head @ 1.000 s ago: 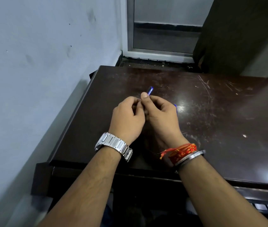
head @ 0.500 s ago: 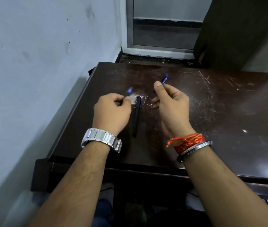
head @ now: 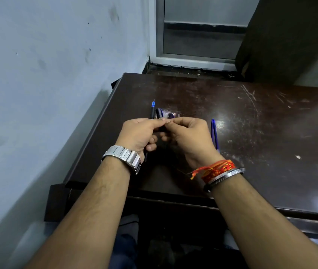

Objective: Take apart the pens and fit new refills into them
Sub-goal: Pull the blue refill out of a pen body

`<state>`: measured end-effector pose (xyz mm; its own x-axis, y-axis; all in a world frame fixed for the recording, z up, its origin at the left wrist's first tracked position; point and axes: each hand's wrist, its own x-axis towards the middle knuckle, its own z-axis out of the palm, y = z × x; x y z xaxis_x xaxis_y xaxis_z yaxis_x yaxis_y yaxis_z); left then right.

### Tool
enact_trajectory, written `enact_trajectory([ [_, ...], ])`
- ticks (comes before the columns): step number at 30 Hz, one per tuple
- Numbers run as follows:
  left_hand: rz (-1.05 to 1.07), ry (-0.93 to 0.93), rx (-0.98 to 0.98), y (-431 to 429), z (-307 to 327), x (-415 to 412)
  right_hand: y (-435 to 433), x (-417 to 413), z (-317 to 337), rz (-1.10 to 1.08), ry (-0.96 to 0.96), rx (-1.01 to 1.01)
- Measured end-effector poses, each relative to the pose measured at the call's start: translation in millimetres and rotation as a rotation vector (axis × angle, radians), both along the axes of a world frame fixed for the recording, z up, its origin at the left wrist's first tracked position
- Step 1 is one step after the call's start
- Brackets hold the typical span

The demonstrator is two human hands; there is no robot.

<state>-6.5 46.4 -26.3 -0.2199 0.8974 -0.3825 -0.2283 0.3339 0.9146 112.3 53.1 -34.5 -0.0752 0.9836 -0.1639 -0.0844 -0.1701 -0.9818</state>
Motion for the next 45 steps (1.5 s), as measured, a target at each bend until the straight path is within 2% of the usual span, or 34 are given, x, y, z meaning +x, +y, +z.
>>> enact_trajectory([
  [2,0.015,0.126,-0.034,3,-2,-3,3,3,-1,-0.019,-0.087,0.016],
  [6,0.026,0.767,-0.128,4,-6,-9,10,11,-7,-0.182,-0.203,0.070],
  [10,0.002,0.900,-0.118,2,-5,-6,10,11,-12,-0.197,-0.245,0.083],
  [15,0.032,0.949,-0.059,-3,5,0,10,9,-13,-0.182,-0.210,0.093],
  [20,-0.184,0.757,0.060,-11,7,14,7,9,-7,-0.096,0.002,0.058],
  [24,-0.200,0.779,0.195,-14,2,16,5,14,1,-0.109,0.087,0.083],
  [27,-0.103,0.862,0.288,-16,2,15,5,15,4,-0.107,0.063,0.112],
  [29,-0.057,0.823,0.310,-15,3,15,7,14,3,-0.124,0.039,0.121],
  [34,-0.091,0.727,0.289,-12,3,15,10,15,3,-0.082,-0.075,0.176],
  [39,-0.045,0.762,0.334,-12,2,18,10,14,7,-0.075,0.055,0.123],
  [45,-0.025,0.769,0.384,-11,3,19,7,17,3,-0.147,0.078,0.151],
])
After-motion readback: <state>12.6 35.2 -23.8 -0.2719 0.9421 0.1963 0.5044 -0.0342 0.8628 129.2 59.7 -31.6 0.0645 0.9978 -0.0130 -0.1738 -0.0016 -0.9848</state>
